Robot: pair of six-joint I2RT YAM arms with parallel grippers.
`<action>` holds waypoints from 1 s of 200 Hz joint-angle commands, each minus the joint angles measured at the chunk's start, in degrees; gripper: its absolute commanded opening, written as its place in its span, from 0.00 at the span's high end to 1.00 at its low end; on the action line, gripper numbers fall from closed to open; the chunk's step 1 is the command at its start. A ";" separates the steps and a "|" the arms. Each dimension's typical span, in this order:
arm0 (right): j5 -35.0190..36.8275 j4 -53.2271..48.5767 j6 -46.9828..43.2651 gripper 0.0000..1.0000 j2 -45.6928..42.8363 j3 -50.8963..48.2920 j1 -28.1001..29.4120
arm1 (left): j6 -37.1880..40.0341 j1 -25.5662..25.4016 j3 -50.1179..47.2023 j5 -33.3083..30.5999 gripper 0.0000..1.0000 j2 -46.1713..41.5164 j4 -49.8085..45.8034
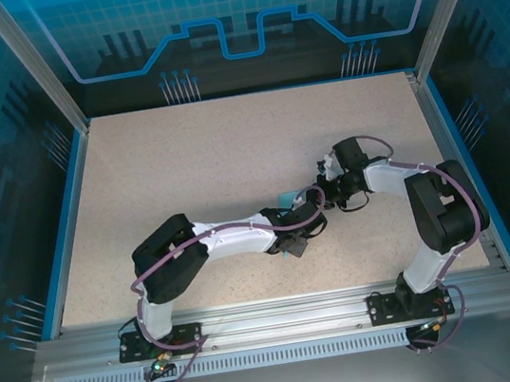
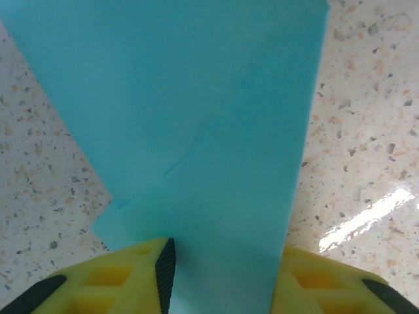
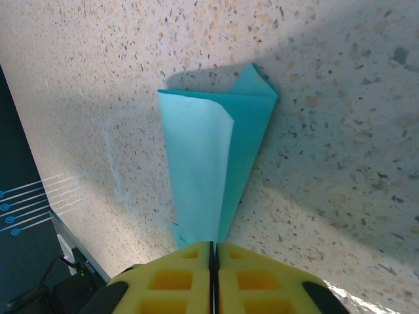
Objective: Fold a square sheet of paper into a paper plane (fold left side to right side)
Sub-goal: Fold the wing for the fifth time at the center of the table.
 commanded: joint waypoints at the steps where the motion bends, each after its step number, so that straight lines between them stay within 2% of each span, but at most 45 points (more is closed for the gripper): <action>1: -0.29 -2.29 -0.03 0.85 -0.64 1.16 0.47 | -0.65 -0.31 1.07 -0.99 0.64 0.16 -0.62; 30: -0.28 -4.45 -1.66 0.76 -2.21 3.32 -0.25 | -1.16 0.47 -0.24 0.05 0.72 -0.84 0.56; 92: -1.05 -9.11 -6.39 0.54 -7.73 1.88 -5.62 | -1.52 2.90 -2.97 4.81 0.77 -2.55 3.63; 123: -1.64 -10.59 -8.91 0.50 -11.51 -1.07 -9.58 | -2.66 6.50 -7.69 12.13 0.78 -5.95 8.98; 149: -2.60 -9.62 -10.03 0.47 -13.05 -3.35 -10.43 | -3.86 9.62 -11.70 17.73 0.79 -8.05 13.64; 170: -5.17 -5.13 -8.67 0.47 -12.42 -5.93 -9.69 | -4.81 12.10 -14.94 23.30 0.79 -9.44 18.07; 200: -7.04 2.45 -5.00 0.49 -9.77 -7.35 -5.33 | -6.00 14.75 -18.76 28.56 0.79 -10.85 23.10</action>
